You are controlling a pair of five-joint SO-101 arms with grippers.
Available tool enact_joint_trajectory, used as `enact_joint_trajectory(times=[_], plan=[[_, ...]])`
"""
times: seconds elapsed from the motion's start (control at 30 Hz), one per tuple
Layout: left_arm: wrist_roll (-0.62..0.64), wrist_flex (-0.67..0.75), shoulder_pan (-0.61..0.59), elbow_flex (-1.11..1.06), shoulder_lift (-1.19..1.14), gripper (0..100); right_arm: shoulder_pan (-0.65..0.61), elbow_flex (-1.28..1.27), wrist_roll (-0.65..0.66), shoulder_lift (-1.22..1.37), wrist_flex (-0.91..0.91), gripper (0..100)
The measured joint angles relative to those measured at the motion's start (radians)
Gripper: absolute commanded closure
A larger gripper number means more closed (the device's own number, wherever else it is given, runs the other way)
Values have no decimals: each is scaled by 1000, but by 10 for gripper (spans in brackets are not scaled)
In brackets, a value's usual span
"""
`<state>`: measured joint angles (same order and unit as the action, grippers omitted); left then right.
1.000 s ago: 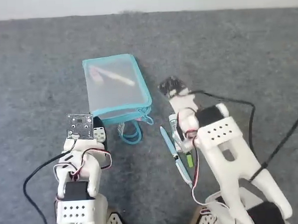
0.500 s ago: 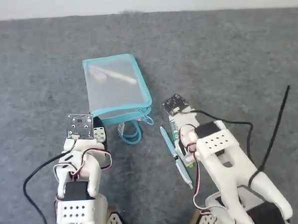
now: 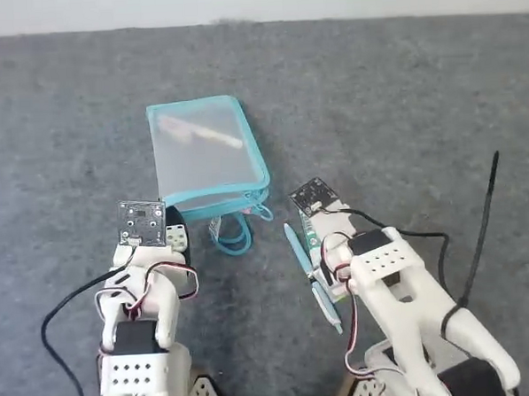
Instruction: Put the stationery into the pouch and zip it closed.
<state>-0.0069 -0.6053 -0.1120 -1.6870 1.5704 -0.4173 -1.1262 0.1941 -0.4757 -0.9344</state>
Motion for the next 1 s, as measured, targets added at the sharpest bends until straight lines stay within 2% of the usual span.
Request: enact_joint_trajectory(times=[0.17,0.3,0.4,0.53,0.8,1.0], plan=[[0,0,0,0,0,988,12,6,0,-12,-32,991],[0,0,0,0,0,988,126,104,15,-43,-120,992],[0,0,0,0,0,988,207,218,60,-94,-207,992],[0,0,0,0,0,988,203,417,117,-140,-394,992],[0,0,0,0,0,988,-26,766,166,-152,-778,992],[0,0,0,0,0,988,-203,792,169,-158,-821,992]])
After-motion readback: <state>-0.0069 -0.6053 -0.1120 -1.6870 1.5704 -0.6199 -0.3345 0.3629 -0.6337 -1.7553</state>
